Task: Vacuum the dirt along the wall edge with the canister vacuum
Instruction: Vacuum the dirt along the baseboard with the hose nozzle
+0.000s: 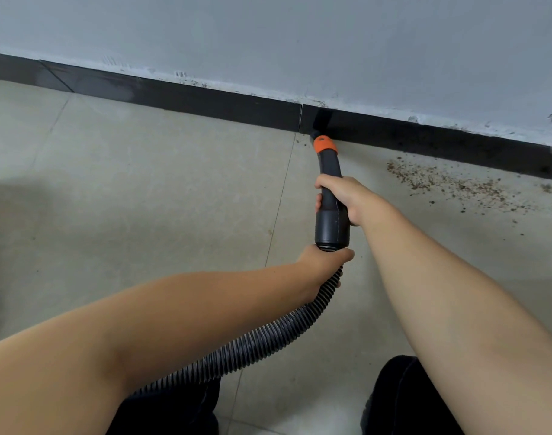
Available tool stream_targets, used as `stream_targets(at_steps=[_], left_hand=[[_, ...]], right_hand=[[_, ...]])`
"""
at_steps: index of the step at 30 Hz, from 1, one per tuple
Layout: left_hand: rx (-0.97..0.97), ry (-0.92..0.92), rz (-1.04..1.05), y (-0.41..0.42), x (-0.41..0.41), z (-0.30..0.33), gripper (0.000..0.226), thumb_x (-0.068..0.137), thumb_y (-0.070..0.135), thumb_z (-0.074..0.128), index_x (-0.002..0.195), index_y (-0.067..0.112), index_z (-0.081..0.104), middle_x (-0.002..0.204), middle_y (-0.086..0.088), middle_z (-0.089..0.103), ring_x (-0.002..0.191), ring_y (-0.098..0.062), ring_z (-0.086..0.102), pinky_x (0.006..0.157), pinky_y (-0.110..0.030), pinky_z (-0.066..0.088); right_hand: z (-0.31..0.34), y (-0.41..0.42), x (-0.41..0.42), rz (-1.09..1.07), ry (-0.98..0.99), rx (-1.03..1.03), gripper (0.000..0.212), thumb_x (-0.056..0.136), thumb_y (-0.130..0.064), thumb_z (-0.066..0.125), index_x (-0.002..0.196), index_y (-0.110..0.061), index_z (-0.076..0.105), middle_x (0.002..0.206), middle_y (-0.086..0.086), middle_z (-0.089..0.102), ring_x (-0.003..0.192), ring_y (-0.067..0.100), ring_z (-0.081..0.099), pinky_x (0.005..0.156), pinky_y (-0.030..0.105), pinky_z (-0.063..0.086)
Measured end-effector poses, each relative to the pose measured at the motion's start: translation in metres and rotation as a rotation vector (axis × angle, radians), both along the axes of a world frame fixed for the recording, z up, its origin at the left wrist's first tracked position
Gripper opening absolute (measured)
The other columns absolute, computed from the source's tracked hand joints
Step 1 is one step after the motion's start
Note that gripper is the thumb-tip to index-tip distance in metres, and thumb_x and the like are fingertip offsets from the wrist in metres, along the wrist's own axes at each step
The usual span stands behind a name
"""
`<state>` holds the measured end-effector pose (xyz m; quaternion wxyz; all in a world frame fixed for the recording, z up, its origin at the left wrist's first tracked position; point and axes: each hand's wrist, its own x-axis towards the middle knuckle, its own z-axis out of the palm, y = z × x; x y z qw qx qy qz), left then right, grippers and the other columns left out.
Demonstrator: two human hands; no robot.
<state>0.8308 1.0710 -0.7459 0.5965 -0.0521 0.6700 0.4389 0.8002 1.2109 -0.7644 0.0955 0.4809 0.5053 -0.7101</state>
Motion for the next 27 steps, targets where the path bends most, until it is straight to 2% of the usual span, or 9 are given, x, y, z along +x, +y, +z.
stream_targets(at_steps=[6, 12, 17, 20, 23, 27], left_hand=[[-0.017, 0.002, 0.043, -0.002, -0.009, 0.001, 0.017, 0.087, 0.02, 0.066, 0.09, 0.013, 0.051, 0.07, -0.005, 0.052, 0.054, -0.017, 0.051, 0.047, -0.02, 0.046], [0.02, -0.03, -0.061, 0.005, 0.008, 0.006, 0.017, 0.087, 0.019, 0.067, 0.087, 0.016, 0.05, 0.071, -0.004, 0.051, 0.054, -0.016, 0.05, 0.047, -0.02, 0.046], [0.023, -0.047, -0.036, 0.005, 0.025, 0.009, 0.016, 0.087, 0.019, 0.065, 0.091, 0.013, 0.05, 0.069, -0.005, 0.05, 0.054, -0.018, 0.05, 0.055, -0.026, 0.046], [-0.01, -0.026, 0.025, 0.0, 0.018, 0.01, 0.017, 0.087, 0.02, 0.064, 0.094, 0.011, 0.05, 0.07, -0.005, 0.052, 0.053, -0.018, 0.051, 0.052, -0.024, 0.046], [-0.031, -0.004, 0.076, -0.009, 0.006, 0.01, 0.015, 0.087, 0.02, 0.064, 0.089, 0.013, 0.051, 0.07, -0.006, 0.053, 0.052, -0.017, 0.052, 0.051, -0.023, 0.047], [-0.049, 0.0, 0.047, -0.019, -0.005, 0.011, 0.016, 0.088, 0.02, 0.064, 0.091, 0.013, 0.051, 0.071, -0.006, 0.054, 0.053, -0.017, 0.054, 0.045, -0.02, 0.047]], right_hand=[[0.002, -0.006, -0.014, 0.062, 0.034, -0.005, 0.019, 0.08, -0.015, 0.062, 0.095, -0.009, 0.052, 0.056, 0.004, 0.063, 0.049, 0.017, 0.06, 0.066, 0.034, 0.055], [0.003, 0.01, 0.017, -0.014, -0.026, -0.028, 0.017, 0.079, -0.014, 0.063, 0.092, -0.01, 0.054, 0.056, 0.004, 0.062, 0.048, 0.017, 0.059, 0.058, 0.029, 0.055], [0.008, 0.006, 0.024, 0.048, -0.055, -0.02, 0.013, 0.08, -0.014, 0.063, 0.088, -0.01, 0.053, 0.056, 0.004, 0.062, 0.048, 0.017, 0.059, 0.064, 0.032, 0.054], [0.01, -0.006, 0.007, 0.104, -0.042, -0.006, 0.014, 0.08, -0.013, 0.063, 0.089, -0.009, 0.053, 0.056, 0.004, 0.063, 0.049, 0.017, 0.059, 0.069, 0.034, 0.054], [0.011, -0.019, -0.012, 0.156, -0.01, 0.002, 0.017, 0.079, -0.013, 0.063, 0.092, -0.009, 0.053, 0.057, 0.005, 0.063, 0.051, 0.018, 0.06, 0.071, 0.036, 0.055], [0.01, -0.031, -0.02, 0.147, 0.003, -0.001, 0.021, 0.078, -0.014, 0.063, 0.095, -0.009, 0.052, 0.057, 0.006, 0.064, 0.052, 0.019, 0.061, 0.072, 0.037, 0.055]])
